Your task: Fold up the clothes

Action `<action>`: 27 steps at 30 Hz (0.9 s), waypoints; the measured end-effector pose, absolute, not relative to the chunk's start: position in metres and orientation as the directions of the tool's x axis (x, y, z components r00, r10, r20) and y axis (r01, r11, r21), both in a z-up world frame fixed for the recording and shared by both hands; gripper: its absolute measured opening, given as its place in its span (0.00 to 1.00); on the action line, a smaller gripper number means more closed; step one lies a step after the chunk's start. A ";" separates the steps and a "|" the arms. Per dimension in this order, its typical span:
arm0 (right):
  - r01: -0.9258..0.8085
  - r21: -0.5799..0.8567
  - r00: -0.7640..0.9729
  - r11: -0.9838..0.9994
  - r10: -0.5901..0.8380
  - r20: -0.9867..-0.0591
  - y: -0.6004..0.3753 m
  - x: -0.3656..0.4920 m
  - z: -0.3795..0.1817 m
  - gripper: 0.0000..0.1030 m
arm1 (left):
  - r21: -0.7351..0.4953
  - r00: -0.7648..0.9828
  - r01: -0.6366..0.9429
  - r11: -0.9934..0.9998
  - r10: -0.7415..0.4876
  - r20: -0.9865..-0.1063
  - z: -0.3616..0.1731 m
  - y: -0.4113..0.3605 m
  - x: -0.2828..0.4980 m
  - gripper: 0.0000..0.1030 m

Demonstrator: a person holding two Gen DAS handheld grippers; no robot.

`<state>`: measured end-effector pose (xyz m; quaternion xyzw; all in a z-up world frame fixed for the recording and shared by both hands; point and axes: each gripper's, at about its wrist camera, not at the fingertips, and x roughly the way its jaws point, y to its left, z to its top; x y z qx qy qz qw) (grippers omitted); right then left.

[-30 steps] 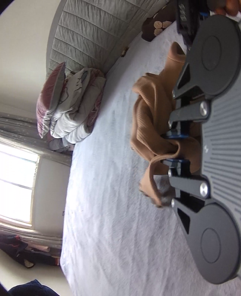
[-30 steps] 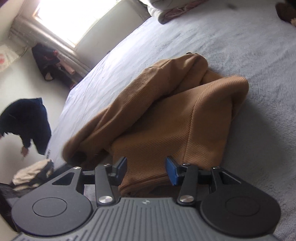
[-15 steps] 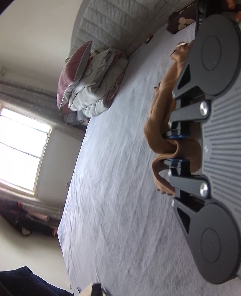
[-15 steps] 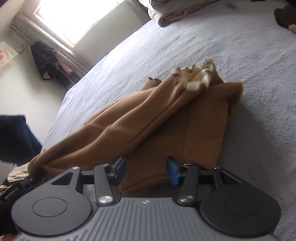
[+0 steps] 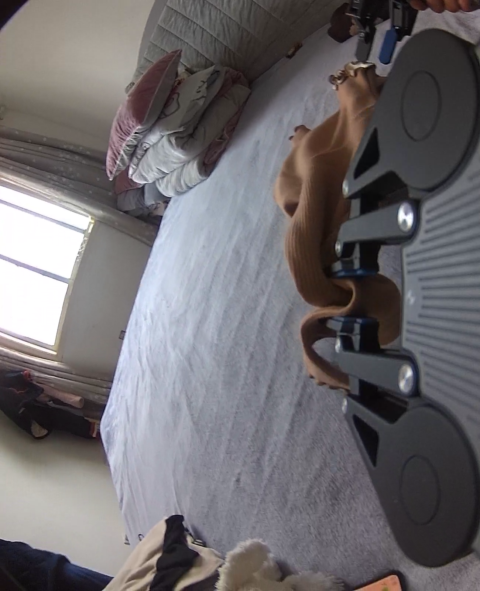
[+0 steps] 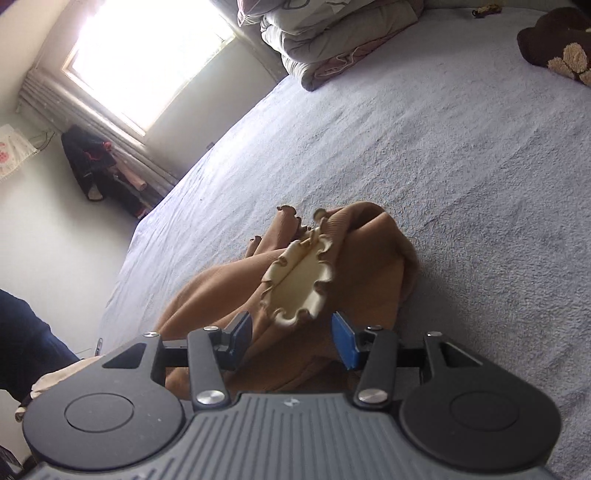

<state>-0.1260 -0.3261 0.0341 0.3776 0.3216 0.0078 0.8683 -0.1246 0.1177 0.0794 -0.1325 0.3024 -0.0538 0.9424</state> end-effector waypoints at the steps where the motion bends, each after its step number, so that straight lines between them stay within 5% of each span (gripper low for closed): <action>1: 0.227 0.665 0.790 0.711 0.265 -0.553 -0.326 -0.125 0.033 0.50 | -0.278 0.797 0.037 0.960 -0.196 -0.571 0.076 0.117 -0.126 0.18; 11: 0.152 0.710 0.708 0.687 0.426 -0.564 -0.291 -0.119 0.029 0.50 | -0.418 0.594 0.207 0.885 -0.453 -0.665 0.044 0.095 -0.151 0.18; 24: 0.139 0.665 0.683 0.734 0.415 -0.600 -0.268 -0.121 0.021 0.50 | -0.569 0.350 0.422 0.706 -0.706 -0.616 0.036 0.041 -0.185 0.18; 27: 0.117 0.652 0.676 0.749 0.421 -0.605 -0.266 -0.123 0.021 0.33 | -0.595 0.309 0.453 0.664 -0.743 -0.593 0.036 0.030 -0.190 0.18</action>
